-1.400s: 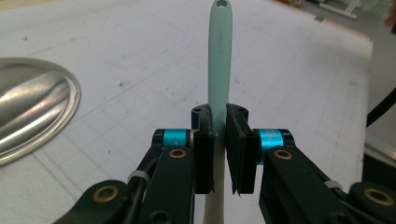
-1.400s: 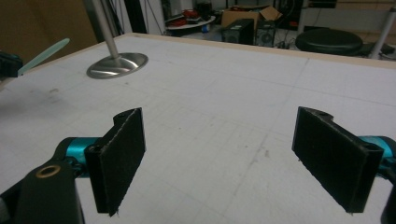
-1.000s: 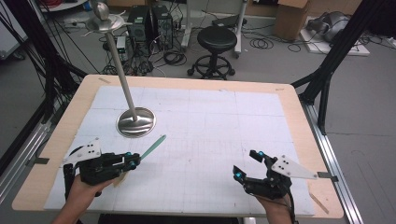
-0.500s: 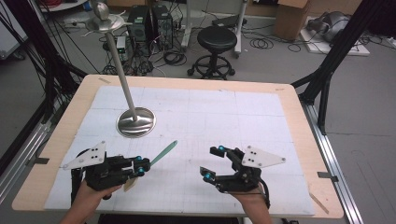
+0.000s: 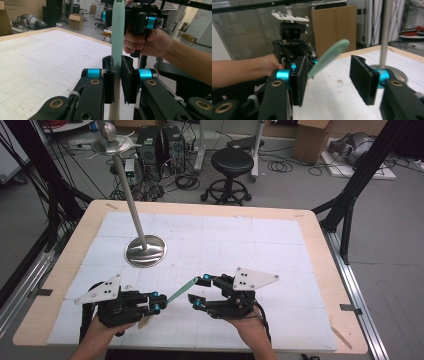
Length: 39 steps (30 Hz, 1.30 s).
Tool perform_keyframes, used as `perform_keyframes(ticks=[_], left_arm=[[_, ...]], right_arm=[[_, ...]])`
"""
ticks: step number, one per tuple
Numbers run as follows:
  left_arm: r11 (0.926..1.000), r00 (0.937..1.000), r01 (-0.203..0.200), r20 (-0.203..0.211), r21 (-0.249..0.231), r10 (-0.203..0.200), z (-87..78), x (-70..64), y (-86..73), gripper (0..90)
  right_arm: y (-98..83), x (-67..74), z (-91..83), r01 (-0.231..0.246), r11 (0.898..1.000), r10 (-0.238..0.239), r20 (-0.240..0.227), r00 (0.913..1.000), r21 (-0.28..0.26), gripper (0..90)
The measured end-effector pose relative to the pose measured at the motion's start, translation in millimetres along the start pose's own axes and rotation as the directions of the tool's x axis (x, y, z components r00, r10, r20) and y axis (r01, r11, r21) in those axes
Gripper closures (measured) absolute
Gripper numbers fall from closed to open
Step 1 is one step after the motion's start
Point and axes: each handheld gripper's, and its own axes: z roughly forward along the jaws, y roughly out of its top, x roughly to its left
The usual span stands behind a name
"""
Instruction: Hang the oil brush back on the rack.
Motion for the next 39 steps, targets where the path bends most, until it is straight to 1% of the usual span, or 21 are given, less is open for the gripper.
perform_keyframes(ticks=[2, 5, 9, 11, 14, 18, 22, 25, 27, 29, 32, 34, 37, 39], left_arm=[[1.0000, 1.0000, 0.002, 0.005, 0.003, -0.002, 0.3, -0.2, -0.5, 81.2], [1.0000, 0.9999, 0.004, 0.011, 0.005, -0.004, 0.5, -0.5, -1.0, 81.2], [1.0000, 1.0000, 0.002, 0.002, 0.007, -0.002, 0.1, -0.1, -1.7, 81.0], [1.0000, 1.0000, 0.001, 0.002, 0.008, -0.001, 0.3, -0.3, -2.2, 81.0], [0.9998, 1.0000, -0.006, -0.003, 0.016, 0.006, 1.7, -1.1, -2.9, 80.7], [0.9997, 0.9999, -0.012, -0.007, 0.019, 0.013, 4.4, -2.5, -3.3, 80.6], [0.9997, 0.9999, -0.017, 0.002, 0.020, 0.017, 5.5, -4.3, -3.3, 80.2], [0.9998, 0.9997, -0.006, 0.024, 0.020, 0.006, 4.0, -5.2, -2.5, 79.4], [0.9996, 0.9992, 0.017, 0.034, 0.021, -0.018, 2.6, -4.8, -2.1, 68.7], [0.9994, 0.9990, 0.018, 0.039, 0.029, -0.020, 2.4, -4.4, -2.1, 62.6], [0.9989, 0.9983, 0.020, 0.055, 0.042, -0.022, 3.7, -3.6, -0.7, 58.1], [0.9988, 0.9977, 0.016, 0.065, 0.047, -0.019, 6.4, -3.5, 1.1, 56.8], [0.9984, 0.9968, 0.014, 0.078, 0.054, -0.018, 13.3, -4.6, 2.3, 55.9], [0.9982, 0.9961, 0.012, 0.087, 0.059, -0.017, 18.8, -5.9, 1.6, 55.8]], right_arm=[[2.5, 0.9, 3.3, 0.005, 1.000, -0.005, -0.018, 0.9998, 0.000, 51.9], [5.9, 2.0, 7.7, 0.008, 1.000, -0.007, -0.029, 0.9995, 0.007, 54.9], [9.0, 2.3, 11.8, 0.006, 1.000, -0.006, -0.034, 0.9994, 0.006, 58.9], [10.5, 2.5, 13.1, 0.001, 1.000, 0.000, -0.037, 0.9993, 0.009, 62.4], [12.9, 2.9, 14.3, -0.003, 1.000, 0.003, -0.039, 0.9992, 0.011, 70.0], [16.7, 2.9, 15.9, -0.025, 1.000, 0.026, -0.050, 0.9984, 0.015, 74.4], [21.3, 5.1, 17.8, -0.041, 0.999, 0.043, -0.086, 0.9954, 0.022, 77.5], [23.6, 5.8, 18.5, -0.047, 0.998, 0.050, -0.111, 0.9926, 0.028, 78.0], [24.5, 4.9, 17.3, -0.060, 0.998, 0.061, -0.121, 0.9908, 0.016, 78.3], [25.5, 3.1, 15.5, -0.064, 0.998, 0.064, -0.133, 0.9891, 0.005, 78.7], [26.9, 0.6, 15.7, -0.052, 0.998, 0.055, -0.172, 0.9835, 0.019, 80.6], [28.2, -0.5, 17.1, -0.045, 0.999, 0.049, -0.197, 0.9793, 0.022, 83.1], [30.3, -1.3, 20.3, -0.037, 0.999, 0.043, -0.205, 0.9778, 0.035, 83.3], [31.1, -1.9, 22.1, -0.040, 0.999, 0.045, -0.217, 0.9751, 0.028, 83.4]])
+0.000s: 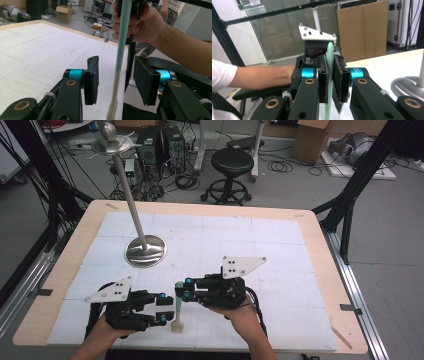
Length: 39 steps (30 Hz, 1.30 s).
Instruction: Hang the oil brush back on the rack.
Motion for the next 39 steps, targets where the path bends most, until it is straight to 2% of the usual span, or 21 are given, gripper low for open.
perform_keyframes(ticks=[4, 8, 11, 14, 15, 16, 17, 19, 20, 21, 22, 24, 25, 27, 30, 32, 34, 35, 37, 38, 39], left_arm=[[0.9998, 0.9997, -0.009, 0.024, 0.018, 0.009, 10.7, -2.3, -1.2, 57.5], [0.9988, 0.9983, -0.041, 0.043, 0.027, 0.040, 16.2, -5.0, -2.3, 73.5], [0.9977, 0.9976, -0.063, 0.031, 0.025, 0.062, 15.7, -5.5, -2.4, 83.8], [0.9973, 0.9976, -0.069, 0.005, 0.025, 0.069, 15.0, -6.9, -2.1, 84.1], [0.9974, 0.9976, -0.067, -0.012, 0.026, 0.067, 14.3, -7.0, -1.8, 84.2], [0.9974, 0.9970, -0.068, -0.035, 0.023, 0.069, 13.7, -6.9, -1.5, 84.2], [0.9977, 0.9957, -0.065, -0.064, 0.019, 0.066, 12.9, -6.8, -1.1, 84.2], [0.9985, 0.9905, -0.053, -0.126, 0.012, 0.054, 11.5, -6.5, -0.1, 84.2], [0.9988, 0.9839, -0.048, -0.172, 0.005, 0.048, 11.2, -6.9, 0.7, 84.2], [0.9990, 0.9805, -0.045, -0.192, 0.003, 0.044, 11.2, -7.2, 1.3, 84.2], [0.9990, 0.9741, -0.044, -0.222, 0.001, 0.043, 11.6, -7.9, 2.1, 84.2], [0.9987, 0.9610, -0.051, -0.272, 0.009, 0.051, 13.6, -9.4, 3.8, 84.2], [0.9982, 0.9526, -0.057, -0.298, 0.017, 0.060, 14.7, -10.1, 4.4, 84.2], [0.9977, 0.9399, -0.062, -0.335, 0.026, 0.067, 17.3, -10.5, 4.9, 84.2], [0.9972, 0.9228, -0.064, -0.378, 0.040, 0.074, 21.2, -10.8, 4.7, 84.3], [0.9965, 0.9169, -0.068, -0.391, 0.049, 0.082, 23.7, -11.5, 5.0, 84.3], [0.9960, 0.9168, -0.072, -0.390, 0.054, 0.087, 25.1, -12.2, 5.1, 84.3], [0.9957, 0.9146, -0.074, -0.394, 0.055, 0.090, 26.0, -12.8, 5.1, 84.3], [0.9953, 0.9145, -0.078, -0.394, 0.057, 0.094, 26.9, -13.7, 5.1, 84.4], [0.9957, 0.9163, -0.075, -0.390, 0.055, 0.090, 27.2, -14.1, 5.2, 84.4], [0.9956, 0.9180, -0.075, -0.386, 0.057, 0.091, 27.1, -14.5, 5.2, 84.4]], right_arm=[[2.6, 0.5, 2.8, 0.003, 1.000, -0.004, -0.023, 0.9997, -0.019, 83.4], [5.9, 0.7, 4.6, 0.003, 0.999, -0.005, -0.051, 0.9987, -0.037, 83.4], [7.0, 0.6, 5.2, 0.000, 0.999, -0.002, -0.058, 0.9983, -0.039, 83.4], [6.8, 1.9, 5.4, 0.000, 0.999, -0.002, -0.045, 0.9990, -0.040, 82.5], [6.7, 2.8, 5.1, -0.002, 0.999, 0.001, -0.028, 0.9996, -0.040, 81.3], [6.8, 3.3, 4.5, 0.006, 0.999, -0.006, -0.004, 1.0000, -0.047, 71.4], [7.0, 4.9, 4.0, 0.003, 0.998, 0.000, 0.042, 0.9991, -0.058, 60.1], [7.6, 8.6, 3.1, 0.027, 0.998, -0.019, 0.137, 0.9903, -0.060, 50.6], [7.7, 10.6, 3.3, 0.037, 0.998, -0.027, 0.166, 0.9857, -0.053, 48.3], [8.2, 13.0, 4.5, 0.046, 0.998, -0.038, 0.211, 0.9768, -0.031, 45.4], [8.6, 14.2, 5.6, 0.048, 0.999, -0.041, 0.237, 0.9705, -0.021, 43.1], [10.1, 17.6, 9.6, 0.050, 0.999, -0.047, 0.285, 0.9575, -0.005, 43.0], [11.2, 19.2, 12.2, 0.057, 0.998, -0.055, 0.309, 0.9493, 0.005, 43.0], [13.5, 20.5, 17.2, 0.062, 0.998, -0.069, 0.357, 0.9316, 0.031, 45.5], [15.9, 22.2, 23.5, 0.043, 0.998, -0.057, 0.387, 0.9202, 0.043, 50.5], [16.9, 22.6, 27.1, 0.032, 0.998, -0.049, 0.407, 0.9123, 0.047, 55.9], [17.6, 22.7, 29.2, 0.028, 0.999, -0.044, 0.412, 0.9103, 0.045, 61.9], [18.0, 23.2, 29.8, 0.017, 0.999, -0.034, 0.415, 0.9091, 0.043, 65.1], [18.9, 22.8, 29.8, 0.013, 0.999, -0.029, 0.415, 0.9093, 0.040, 75.3], [19.1, 22.4, 29.1, 0.010, 0.999, -0.025, 0.410, 0.9119, 0.040, 76.0], [19.3, 21.5, 28.5, 0.001, 0.999, -0.015, 0.395, 0.9183, 0.036, 77.3]])
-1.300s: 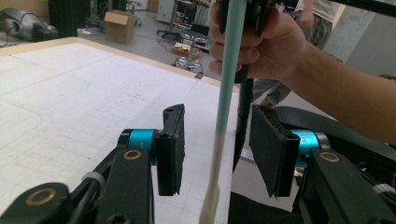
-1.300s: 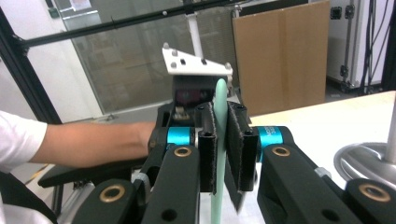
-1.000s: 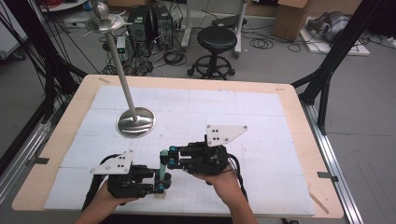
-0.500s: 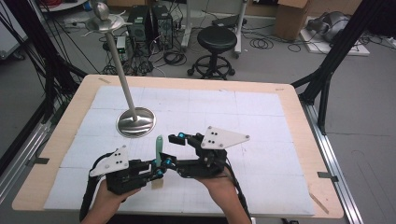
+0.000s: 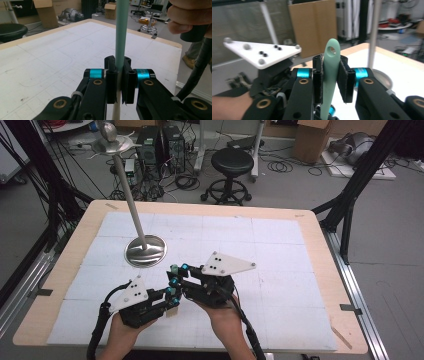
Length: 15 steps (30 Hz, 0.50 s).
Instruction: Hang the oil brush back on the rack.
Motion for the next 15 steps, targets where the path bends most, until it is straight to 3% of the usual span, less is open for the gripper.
perform_keyframes(ticks=[3, 5, 7, 9, 11, 13, 15], left_arm=[[0.9999, 0.9995, 0.006, 0.030, -0.009, -0.005, -1.0, -0.4, 0.2, 84.4], [0.9997, 0.9960, 0.019, 0.087, -0.017, -0.018, -2.3, 1.1, 0.8, 84.2], [0.9994, 0.9877, 0.020, 0.156, -0.028, -0.015, -4.6, 3.5, 1.4, 83.1], [0.9989, 0.9748, 0.035, 0.222, -0.030, -0.028, -8.1, 7.3, 2.1, 71.1], [0.9984, 0.9615, 0.046, 0.272, -0.033, -0.036, -11.1, 11.2, 2.6, 63.4], [0.9969, 0.9430, 0.070, 0.328, -0.037, -0.054, -13.9, 14.7, 3.2, 60.1], [0.9960, 0.9215, 0.084, 0.383, -0.032, -0.065, -14.9, 16.9, 4.0, 57.0]], right_arm=[[0.4, -1.7, -1.4, 0.002, 1.000, -0.002, -0.044, 0.9990, -0.002, 78.6], [1.1, -3.2, -2.9, -0.003, 1.000, 0.002, -0.078, 0.9970, -0.007, 79.3], [2.0, -5.1, -4.9, -0.009, 1.000, 0.007, -0.122, 0.9924, -0.014, 80.3], [3.0, -6.2, -8.0, 0.003, 1.000, -0.007, -0.173, 0.9849, -0.020, 81.6], [3.2, -8.5, -11.6, 0.003, 1.000, -0.008, -0.235, 0.9720, -0.022, 82.8], [2.2, -12.1, -15.0, -0.003, 0.999, -0.007, -0.285, 0.9584, -0.035, 83.0], [0.2, -16.4, -16.9, 0.008, 0.998, -0.027, -0.346, 0.9380, -0.058, 83.2]])
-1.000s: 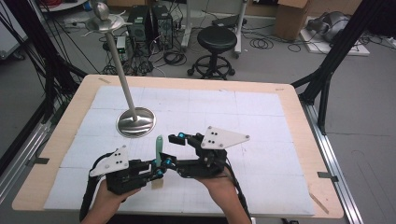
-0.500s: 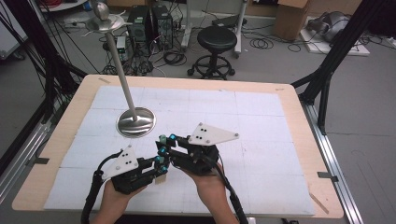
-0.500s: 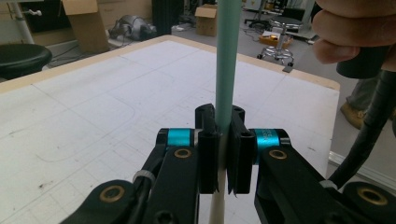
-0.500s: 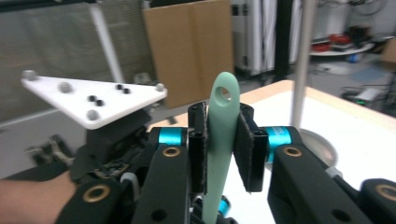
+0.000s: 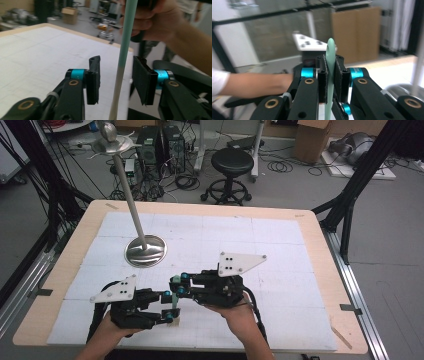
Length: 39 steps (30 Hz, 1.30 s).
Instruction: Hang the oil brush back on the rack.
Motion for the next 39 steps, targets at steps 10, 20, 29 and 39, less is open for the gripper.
perform_keyframes(ticks=[10, 20, 29, 39], left_arm=[[0.9999, 0.9853, 0.004, 0.171, 0.015, -0.007, 1.5, 5.7, -1.2, 55.0], [0.9996, 0.9662, 0.009, 0.257, 0.028, -0.016, 6.3, 6.0, -3.6, 64.1], [0.9992, 0.9572, -0.027, 0.289, 0.030, 0.018, 5.9, 2.1, -4.6, 78.0], [0.9983, 0.9954, -0.041, 0.088, 0.040, 0.038, 1.3, 1.6, -2.6, 83.7]], right_arm=[[-3.8, -8.7, -2.9, 0.006, 0.999, -0.013, -0.204, 0.9789, -0.032, 83.2], [-4.5, -11.4, 1.7, 0.007, 1.000, -0.015, -0.301, 0.9536, -0.029, 83.2], [-6.8, -12.7, 6.6, 0.011, 0.999, -0.023, -0.353, 0.9355, -0.037, 83.2], [-7.5, -14.2, 3.8, -0.029, 0.998, 0.017, -0.206, 0.9784, -0.055, 64.9]])
